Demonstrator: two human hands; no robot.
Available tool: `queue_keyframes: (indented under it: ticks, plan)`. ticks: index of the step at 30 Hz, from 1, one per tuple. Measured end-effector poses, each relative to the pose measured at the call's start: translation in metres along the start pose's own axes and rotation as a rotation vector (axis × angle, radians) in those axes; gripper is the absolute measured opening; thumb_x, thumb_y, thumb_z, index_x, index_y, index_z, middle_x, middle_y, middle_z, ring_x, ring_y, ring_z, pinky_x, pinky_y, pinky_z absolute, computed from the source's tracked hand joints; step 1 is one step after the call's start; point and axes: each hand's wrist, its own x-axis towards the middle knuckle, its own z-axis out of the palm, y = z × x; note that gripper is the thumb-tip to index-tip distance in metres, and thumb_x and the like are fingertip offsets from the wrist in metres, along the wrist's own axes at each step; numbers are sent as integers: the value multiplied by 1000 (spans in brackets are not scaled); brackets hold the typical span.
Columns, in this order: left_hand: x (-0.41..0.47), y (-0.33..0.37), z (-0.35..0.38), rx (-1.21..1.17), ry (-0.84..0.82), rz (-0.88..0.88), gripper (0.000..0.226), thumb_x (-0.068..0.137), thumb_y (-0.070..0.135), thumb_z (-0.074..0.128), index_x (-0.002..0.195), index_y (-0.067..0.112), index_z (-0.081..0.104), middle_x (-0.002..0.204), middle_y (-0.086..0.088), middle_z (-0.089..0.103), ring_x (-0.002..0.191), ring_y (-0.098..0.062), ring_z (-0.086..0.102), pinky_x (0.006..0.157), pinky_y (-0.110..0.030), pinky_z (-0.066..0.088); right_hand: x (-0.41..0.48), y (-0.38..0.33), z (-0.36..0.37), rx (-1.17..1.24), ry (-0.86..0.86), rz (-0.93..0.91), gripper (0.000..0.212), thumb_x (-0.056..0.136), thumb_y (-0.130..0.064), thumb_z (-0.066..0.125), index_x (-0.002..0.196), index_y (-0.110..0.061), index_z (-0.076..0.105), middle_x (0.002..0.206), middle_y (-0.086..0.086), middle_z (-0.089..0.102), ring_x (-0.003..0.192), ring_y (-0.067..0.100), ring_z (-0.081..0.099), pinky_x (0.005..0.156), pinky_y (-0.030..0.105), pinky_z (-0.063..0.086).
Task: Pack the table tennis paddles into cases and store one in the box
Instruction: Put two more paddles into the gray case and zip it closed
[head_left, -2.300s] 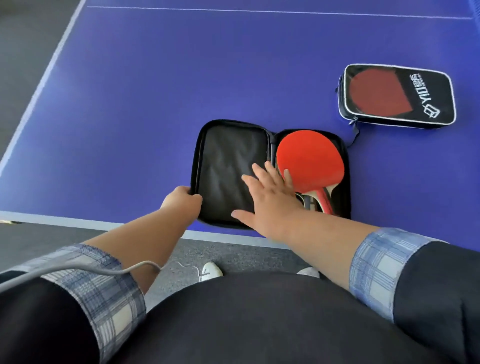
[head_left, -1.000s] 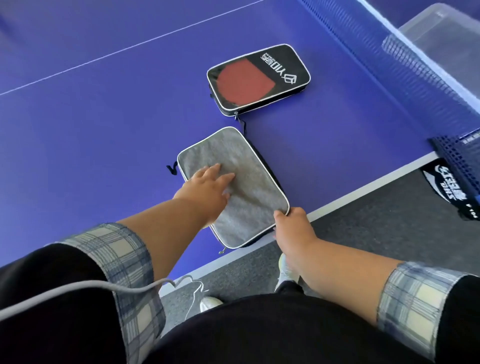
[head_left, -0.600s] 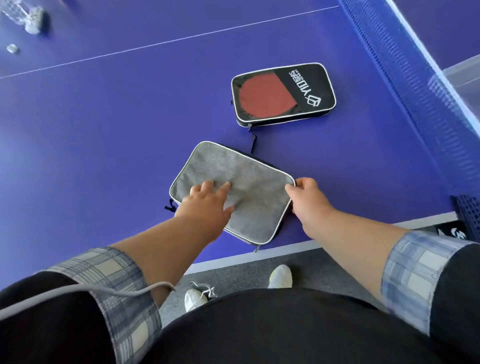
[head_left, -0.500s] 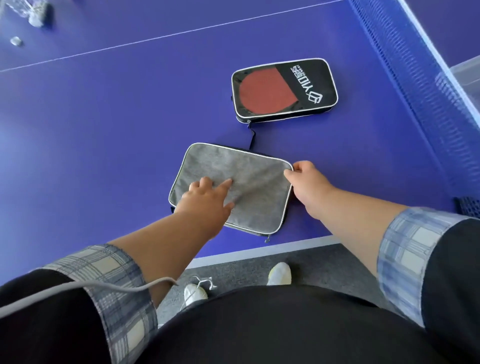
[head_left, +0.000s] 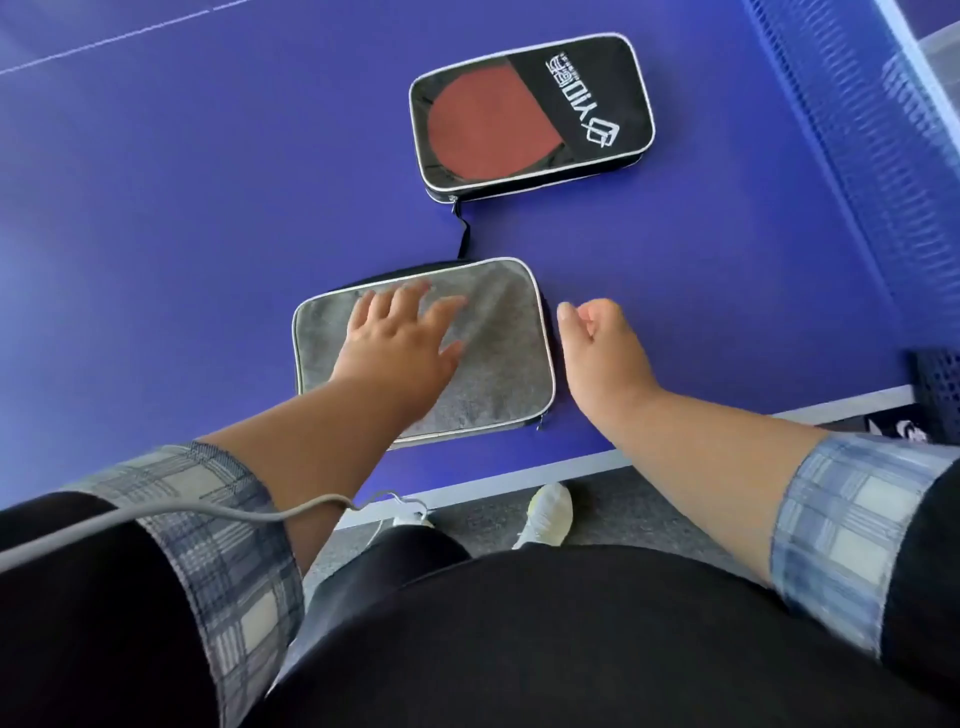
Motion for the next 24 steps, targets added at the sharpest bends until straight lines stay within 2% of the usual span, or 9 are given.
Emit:
queue_keyframes:
  ticks: [2, 5, 8, 11, 13, 15, 18, 20, 24]
  plan:
    - [7, 0, 11, -31, -32, 10, 56, 96, 54, 35, 150, 40, 25, 160, -6, 22, 147, -30, 14, 120, -49, 3, -30, 22, -6, -155, -156, -48, 37, 93, -61, 44, 78, -27, 43, 74, -11, 51, 67, 12, 49, 57, 30, 34]
    - [4, -5, 26, -90, 30, 4, 58, 95, 54, 30, 151, 39, 25, 162, -5, 21, 149, -26, 11, 121, -47, 3, -46, 40, -7, -436, -323, -137, 38, 78, -67, 61, 81, -31, 47, 85, -14, 51, 75, 9, 52, 70, 30, 41]
    - [3, -7, 28, -119, 84, 19, 58, 94, 52, 34, 150, 38, 30, 159, -5, 29, 148, -26, 18, 121, -46, 7, -39, 36, -2, -584, -324, -160, 31, 81, -60, 65, 89, -32, 53, 91, -12, 51, 85, 15, 56, 84, 36, 41]
    - [4, -7, 27, -124, 88, 12, 57, 94, 51, 36, 149, 37, 33, 158, -5, 31, 147, -26, 20, 121, -47, 9, -38, 34, 2, -626, -273, -147, 16, 90, -47, 57, 88, -32, 61, 91, -10, 54, 82, 18, 58, 85, 37, 42]
    - [4, -7, 29, -115, 97, 12, 57, 94, 50, 36, 149, 38, 33, 158, -5, 32, 147, -26, 20, 121, -48, 10, -40, 37, 2, -610, -253, -150, 10, 92, -35, 53, 83, -32, 58, 88, -9, 54, 75, 19, 54, 85, 38, 42]
    - [4, -9, 30, -111, 96, 13, 56, 94, 50, 36, 149, 39, 32, 157, -5, 32, 147, -26, 21, 121, -48, 10, -39, 39, 0, -600, -250, -184, 10, 93, -30, 51, 83, -29, 53, 87, -8, 53, 68, 19, 50, 77, 36, 40]
    - [3, -9, 31, -108, 96, 22, 56, 94, 50, 36, 149, 39, 32, 157, -5, 31, 147, -26, 21, 121, -48, 9, -36, 40, -6, -680, -279, -280, 17, 100, -34, 46, 91, -21, 51, 86, -5, 55, 65, 24, 52, 61, 32, 32]
    - [3, -9, 30, -110, 101, 25, 56, 94, 49, 36, 149, 39, 33, 157, -5, 32, 147, -27, 21, 121, -48, 10, -31, 40, -11, -809, -310, -372, 24, 105, -36, 39, 97, -16, 50, 80, -3, 55, 66, 27, 53, 57, 34, 32]
    - [4, -9, 29, -92, 93, 33, 56, 94, 48, 34, 149, 38, 33, 157, -6, 32, 146, -29, 22, 120, -51, 10, -9, 40, -28, -755, -268, -315, 23, 105, -33, 40, 88, -17, 40, 68, -4, 46, 61, 28, 48, 54, 37, 35]
